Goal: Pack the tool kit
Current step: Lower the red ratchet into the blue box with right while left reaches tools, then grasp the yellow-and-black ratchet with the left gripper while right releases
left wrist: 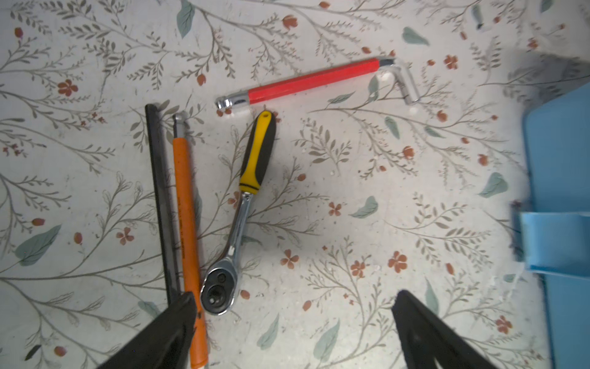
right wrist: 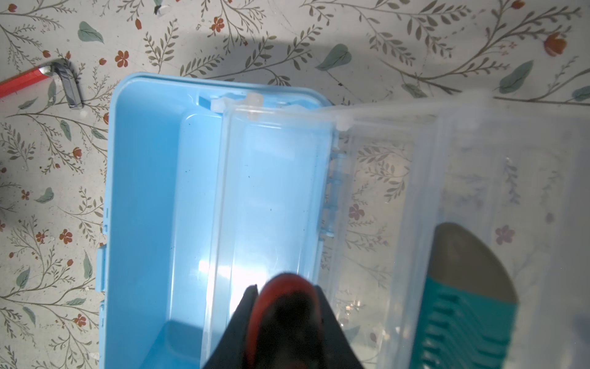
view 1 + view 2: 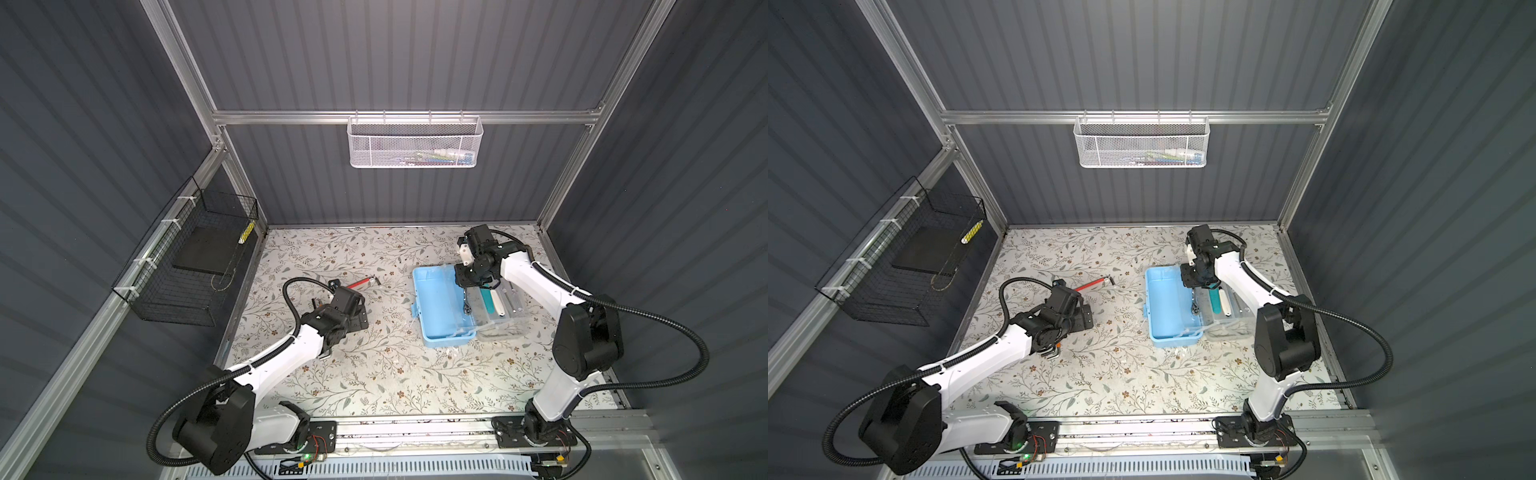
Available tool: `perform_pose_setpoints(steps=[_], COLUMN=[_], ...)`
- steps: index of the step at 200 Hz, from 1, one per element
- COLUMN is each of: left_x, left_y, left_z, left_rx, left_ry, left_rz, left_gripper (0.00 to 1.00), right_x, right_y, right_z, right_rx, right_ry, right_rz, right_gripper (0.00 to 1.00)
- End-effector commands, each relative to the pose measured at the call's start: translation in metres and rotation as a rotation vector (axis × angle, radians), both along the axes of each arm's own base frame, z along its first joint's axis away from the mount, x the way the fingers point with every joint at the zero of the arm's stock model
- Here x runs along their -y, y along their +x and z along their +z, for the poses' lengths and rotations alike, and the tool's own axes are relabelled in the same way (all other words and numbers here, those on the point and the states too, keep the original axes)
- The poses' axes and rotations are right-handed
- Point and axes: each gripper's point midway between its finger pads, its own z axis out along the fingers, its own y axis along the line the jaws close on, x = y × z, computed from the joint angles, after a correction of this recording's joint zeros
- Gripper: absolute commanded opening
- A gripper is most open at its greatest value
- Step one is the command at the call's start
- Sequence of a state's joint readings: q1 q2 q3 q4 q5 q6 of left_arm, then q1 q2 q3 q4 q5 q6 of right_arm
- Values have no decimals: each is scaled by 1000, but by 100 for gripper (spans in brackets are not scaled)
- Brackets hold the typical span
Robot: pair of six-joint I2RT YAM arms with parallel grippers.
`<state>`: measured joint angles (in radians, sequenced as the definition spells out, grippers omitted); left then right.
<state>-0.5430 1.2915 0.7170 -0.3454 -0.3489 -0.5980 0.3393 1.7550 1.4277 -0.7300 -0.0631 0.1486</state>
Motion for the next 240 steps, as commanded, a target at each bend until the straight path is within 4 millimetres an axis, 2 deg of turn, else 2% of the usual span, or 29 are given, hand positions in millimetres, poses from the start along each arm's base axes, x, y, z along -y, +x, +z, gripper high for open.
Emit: perform_pose_setpoints(steps=[1, 44, 61, 131, 195, 218, 240], left_x=[-13, -20, -19, -18, -15, -13, -6], left_y=[-2, 9, 12, 22, 31, 34, 36], left_z=[-18, -36, -39, -47, -53, -56, -59], left_rx=[-39, -62, -63, -68, -72, -80, -95], left_ry=[24, 37, 34, 53, 68, 72, 58], left_rz=[36, 68, 70, 63, 43, 29, -8], left_gripper=[97, 95, 94, 87, 82, 74, 57], right_x=[-1, -4, -4, -10, -12, -11, -11], right_y=[2, -1, -1, -4, -9, -10, -11], right_z=[4, 6, 9, 32, 44, 44, 46], right_rx=[4, 6, 16, 69, 94, 95, 101], right_ry=[-8, 15, 22, 88, 117, 118, 119], right_rz=[10, 16, 13, 12, 14, 16, 15], right_gripper=[26, 36, 49, 57, 59, 59, 59])
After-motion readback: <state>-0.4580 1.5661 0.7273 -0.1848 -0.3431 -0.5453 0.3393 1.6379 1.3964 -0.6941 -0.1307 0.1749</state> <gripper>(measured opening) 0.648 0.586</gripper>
